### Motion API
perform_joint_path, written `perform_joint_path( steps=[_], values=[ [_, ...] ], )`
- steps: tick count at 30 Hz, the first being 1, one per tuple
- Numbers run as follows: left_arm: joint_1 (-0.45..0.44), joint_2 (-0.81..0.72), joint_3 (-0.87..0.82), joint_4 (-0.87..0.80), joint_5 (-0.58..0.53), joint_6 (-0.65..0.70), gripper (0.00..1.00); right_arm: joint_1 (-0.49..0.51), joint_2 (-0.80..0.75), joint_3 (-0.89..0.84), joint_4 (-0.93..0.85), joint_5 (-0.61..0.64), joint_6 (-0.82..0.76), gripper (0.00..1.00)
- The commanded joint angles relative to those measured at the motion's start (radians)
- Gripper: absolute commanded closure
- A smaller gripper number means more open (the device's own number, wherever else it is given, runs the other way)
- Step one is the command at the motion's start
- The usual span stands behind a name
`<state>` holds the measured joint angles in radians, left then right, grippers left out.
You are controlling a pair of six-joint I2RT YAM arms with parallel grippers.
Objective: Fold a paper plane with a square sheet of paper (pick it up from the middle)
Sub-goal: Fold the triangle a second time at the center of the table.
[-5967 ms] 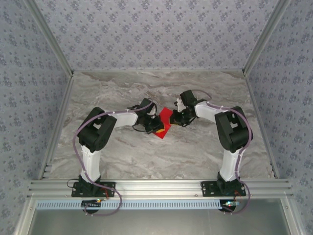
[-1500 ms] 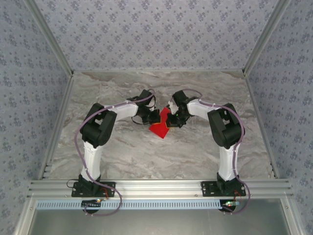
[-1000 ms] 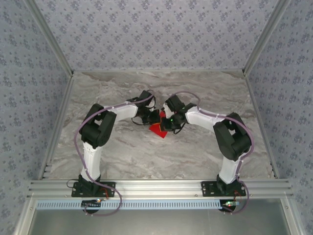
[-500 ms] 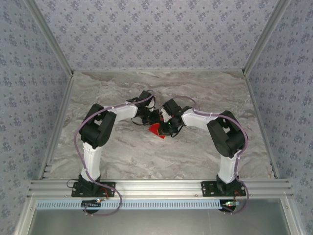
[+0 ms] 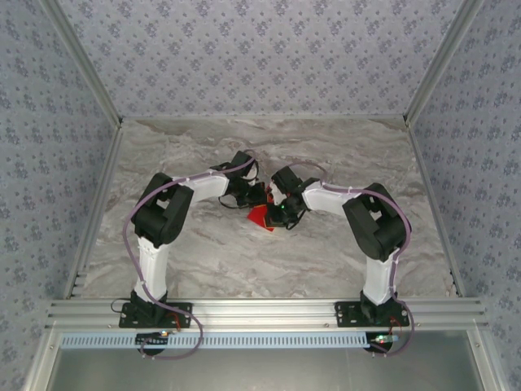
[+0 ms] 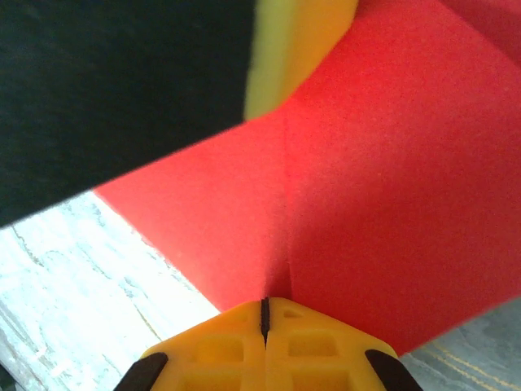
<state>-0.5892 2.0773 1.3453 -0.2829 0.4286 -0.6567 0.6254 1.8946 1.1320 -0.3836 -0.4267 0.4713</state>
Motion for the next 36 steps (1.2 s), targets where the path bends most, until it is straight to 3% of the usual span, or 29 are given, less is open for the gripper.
perform_joint_path(
  steps=[1,22,36],
  values=[
    [-0.007,0.063,-0.053,-0.105,-0.090,-0.006,1.00,-0.009,0.029,-0.023,-0.017,-0.010,-0.012,1.00],
    [-0.006,0.066,-0.060,-0.105,-0.091,-0.005,1.00,-0.034,-0.032,-0.071,0.012,-0.124,-0.003,1.00],
    [-0.006,0.069,-0.061,-0.108,-0.092,-0.007,1.00,-0.037,-0.039,-0.110,-0.020,-0.125,-0.018,1.00]
  ],
)
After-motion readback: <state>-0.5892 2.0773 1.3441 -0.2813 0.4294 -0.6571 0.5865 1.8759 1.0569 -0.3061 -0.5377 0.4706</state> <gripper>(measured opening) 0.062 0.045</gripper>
